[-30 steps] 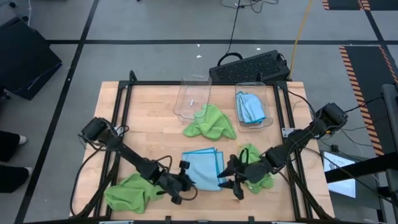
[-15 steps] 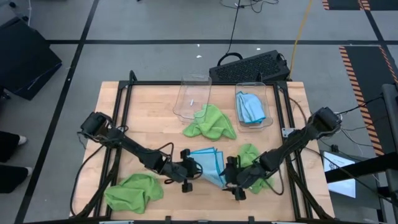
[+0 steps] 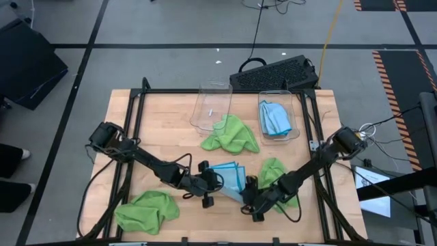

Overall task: Fold microfiber towels
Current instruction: Fold the blue microfiber towel

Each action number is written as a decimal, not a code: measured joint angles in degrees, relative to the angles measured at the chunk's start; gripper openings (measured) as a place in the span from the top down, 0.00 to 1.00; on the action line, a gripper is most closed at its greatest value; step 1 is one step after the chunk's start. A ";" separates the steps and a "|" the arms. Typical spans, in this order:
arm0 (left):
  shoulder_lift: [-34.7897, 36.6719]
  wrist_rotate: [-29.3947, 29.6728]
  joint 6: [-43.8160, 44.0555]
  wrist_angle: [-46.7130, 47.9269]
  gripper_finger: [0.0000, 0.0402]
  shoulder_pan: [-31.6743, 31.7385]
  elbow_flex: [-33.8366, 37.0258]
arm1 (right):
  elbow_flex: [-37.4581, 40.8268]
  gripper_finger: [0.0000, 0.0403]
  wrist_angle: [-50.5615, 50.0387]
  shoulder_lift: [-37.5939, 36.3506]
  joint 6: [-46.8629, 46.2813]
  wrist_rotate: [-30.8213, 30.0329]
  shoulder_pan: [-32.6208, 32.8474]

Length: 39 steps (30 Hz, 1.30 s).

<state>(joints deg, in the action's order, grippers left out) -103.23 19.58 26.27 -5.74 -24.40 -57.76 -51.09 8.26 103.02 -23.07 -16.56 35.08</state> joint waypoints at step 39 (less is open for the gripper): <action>0.82 2.42 21.07 9.71 0.98 -9.13 -0.22 | -0.04 0.99 -1.30 -10.53 -28.97 40.20 -16.68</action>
<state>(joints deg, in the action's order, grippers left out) -102.41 22.00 47.34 3.97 -33.54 -57.98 -51.13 6.96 92.49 -52.04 23.64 18.40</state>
